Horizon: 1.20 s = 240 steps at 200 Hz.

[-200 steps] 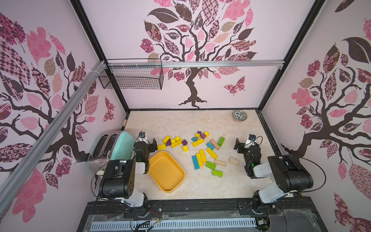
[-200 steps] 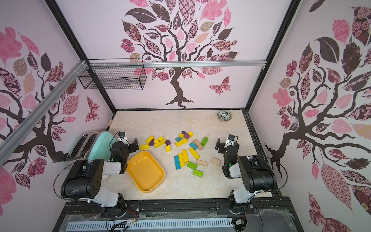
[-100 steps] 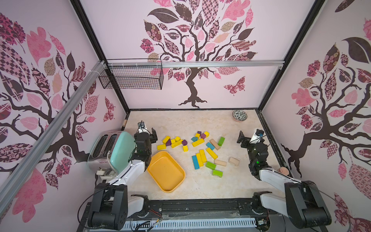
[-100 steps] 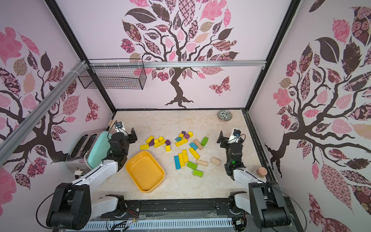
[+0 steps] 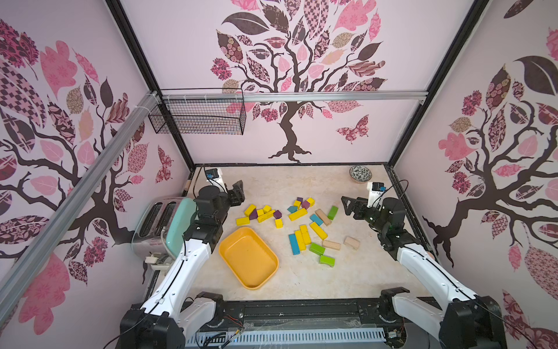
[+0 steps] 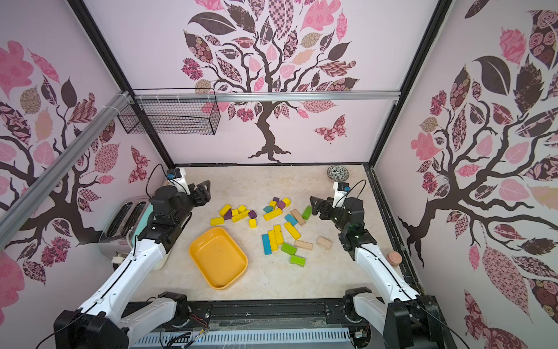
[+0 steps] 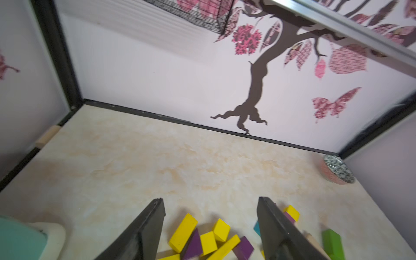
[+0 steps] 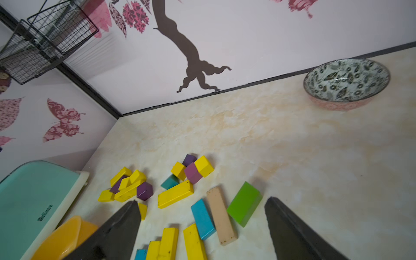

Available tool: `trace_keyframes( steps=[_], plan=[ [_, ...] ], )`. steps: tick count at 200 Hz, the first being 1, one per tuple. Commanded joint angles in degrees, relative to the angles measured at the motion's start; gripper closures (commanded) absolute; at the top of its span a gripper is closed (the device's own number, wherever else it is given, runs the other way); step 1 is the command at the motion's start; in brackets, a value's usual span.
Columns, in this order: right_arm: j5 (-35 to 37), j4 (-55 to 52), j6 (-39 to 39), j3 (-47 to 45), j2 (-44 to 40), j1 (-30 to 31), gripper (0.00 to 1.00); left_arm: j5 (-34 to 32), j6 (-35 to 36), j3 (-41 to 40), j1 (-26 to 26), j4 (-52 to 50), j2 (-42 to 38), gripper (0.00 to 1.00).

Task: Pick out the yellow building blocks
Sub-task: Pick up the building block from the center of the board.

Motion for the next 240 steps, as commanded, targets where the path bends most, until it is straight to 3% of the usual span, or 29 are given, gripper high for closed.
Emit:
trace_keyframes(
  steps=[1,14,26,38,54,80,111,140,160,190,226,240],
  plan=[
    [-13.80,-3.76,3.90,4.13,0.69,1.49,0.10,12.89,2.68,4.77,-2.62,-10.34,-0.66,0.29],
    [-19.02,-1.19,6.89,4.39,1.65,2.51,0.12,17.72,5.49,6.87,-4.50,-14.75,-0.64,0.27],
    [-22.39,1.47,9.22,4.46,2.52,3.98,0.14,26.39,7.95,6.97,-4.97,-16.36,-0.57,0.26],
    [-24.09,2.47,10.50,5.06,3.53,5.60,0.17,34.34,9.23,5.64,-4.97,-16.69,-0.85,0.26],
    [-24.16,2.31,9.82,6.16,5.06,8.40,0.20,39.87,11.10,4.34,-5.01,-19.09,-1.54,0.26],
    [-22.76,0.74,7.46,9.13,8.05,11.94,0.26,42.21,14.46,1.40,-5.65,-23.35,-4.81,0.27],
    [-16.91,-3.90,2.19,13.44,11.72,18.03,0.31,41.46,5.37,-7.32,-5.67,-15.08,-10.02,0.26],
    [-10.94,-6.54,-1.20,17.41,17.20,23.97,0.35,42.58,6.06,-9.60,-5.67,-17.55,-13.21,0.26],
    [-7.60,-7.24,-1.53,20.16,20.20,27.04,0.39,40.42,8.98,-9.35,-5.67,-21.07,-15.79,0.25],
    [1.23,-14.11,-6.64,26.78,25.78,32.16,0.40,23.46,6.47,-11.11,-5.30,-20.91,-20.21,0.18],
    [7.30,-16.24,-4.47,31.02,32.59,34.03,0.39,8.42,3.04,-11.83,-2.53,-23.29,-22.77,0.05],
    [10.26,-18.10,-4.47,33.31,35.03,35.06,0.38,6.29,3.08,-11.47,-2.77,-24.39,-22.46,0.03]
  ],
)
